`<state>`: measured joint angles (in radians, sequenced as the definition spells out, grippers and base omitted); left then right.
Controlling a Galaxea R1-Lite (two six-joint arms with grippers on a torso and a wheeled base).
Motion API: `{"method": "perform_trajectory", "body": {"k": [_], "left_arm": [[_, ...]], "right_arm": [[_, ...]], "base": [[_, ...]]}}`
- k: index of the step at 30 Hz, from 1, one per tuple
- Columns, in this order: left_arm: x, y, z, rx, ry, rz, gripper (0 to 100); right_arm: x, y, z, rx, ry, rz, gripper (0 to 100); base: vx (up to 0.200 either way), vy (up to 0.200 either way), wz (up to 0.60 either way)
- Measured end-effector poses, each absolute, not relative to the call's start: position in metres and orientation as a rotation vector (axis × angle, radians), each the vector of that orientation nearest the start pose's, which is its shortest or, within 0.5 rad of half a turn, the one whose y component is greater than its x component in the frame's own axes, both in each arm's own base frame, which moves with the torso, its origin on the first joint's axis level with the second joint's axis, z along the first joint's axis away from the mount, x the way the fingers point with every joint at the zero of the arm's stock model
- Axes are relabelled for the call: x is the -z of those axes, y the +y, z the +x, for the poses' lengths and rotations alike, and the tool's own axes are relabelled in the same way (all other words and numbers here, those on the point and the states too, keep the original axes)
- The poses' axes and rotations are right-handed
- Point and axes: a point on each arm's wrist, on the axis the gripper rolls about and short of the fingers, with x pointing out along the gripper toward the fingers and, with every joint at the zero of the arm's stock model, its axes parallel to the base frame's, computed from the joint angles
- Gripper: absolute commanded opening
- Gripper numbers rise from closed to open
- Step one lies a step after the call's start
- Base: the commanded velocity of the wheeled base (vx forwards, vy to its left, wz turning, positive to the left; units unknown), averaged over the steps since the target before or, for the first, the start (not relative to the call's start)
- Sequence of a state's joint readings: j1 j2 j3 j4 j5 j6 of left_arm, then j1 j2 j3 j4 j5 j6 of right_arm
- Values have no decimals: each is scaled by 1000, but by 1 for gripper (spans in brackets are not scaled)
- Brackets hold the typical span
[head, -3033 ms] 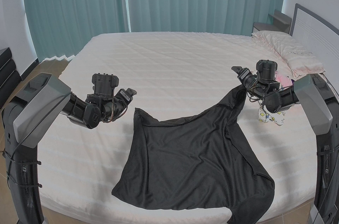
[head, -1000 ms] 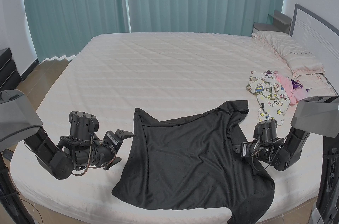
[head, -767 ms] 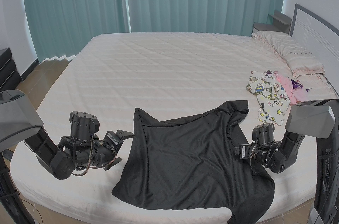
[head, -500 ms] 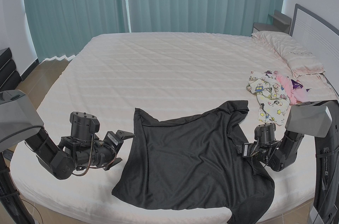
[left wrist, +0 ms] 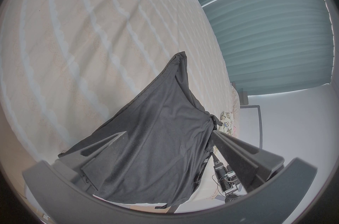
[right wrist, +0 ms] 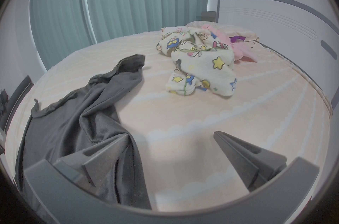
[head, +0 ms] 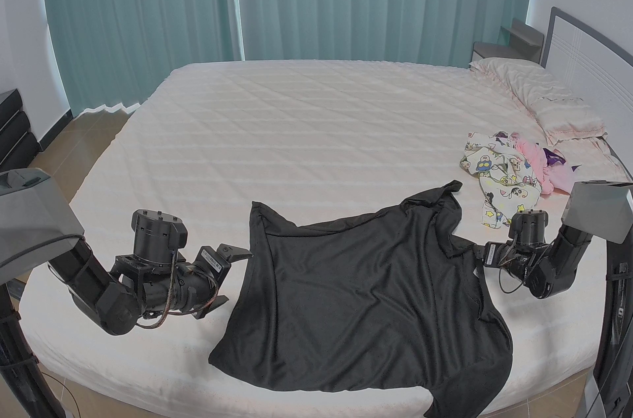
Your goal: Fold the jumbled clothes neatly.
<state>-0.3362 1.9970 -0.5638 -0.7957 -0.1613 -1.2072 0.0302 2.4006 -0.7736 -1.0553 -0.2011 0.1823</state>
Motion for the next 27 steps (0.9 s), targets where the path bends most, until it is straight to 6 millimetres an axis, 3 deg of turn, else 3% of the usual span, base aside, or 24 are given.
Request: {"method": "perform_trajectory", "body": {"k": [12,15,18,27], "left_arm": [[-47,-104,288,28,847,-1082,100],[-47,-104,289,27,846,-1083,100],[-47,-104,289,27,847,-1083,100],[-47,-104,289,26,847,-1083,100]], "right_arm": [[34,-42,392,275,528,182,100],[34,-47,394,271,517,212,100],[30,-38,392,229,516,249,100],[15,35,380,46,497,299,100]], "base": [[0,0,0],[0,0,0],[0,0,0],[0,0,0]]}}
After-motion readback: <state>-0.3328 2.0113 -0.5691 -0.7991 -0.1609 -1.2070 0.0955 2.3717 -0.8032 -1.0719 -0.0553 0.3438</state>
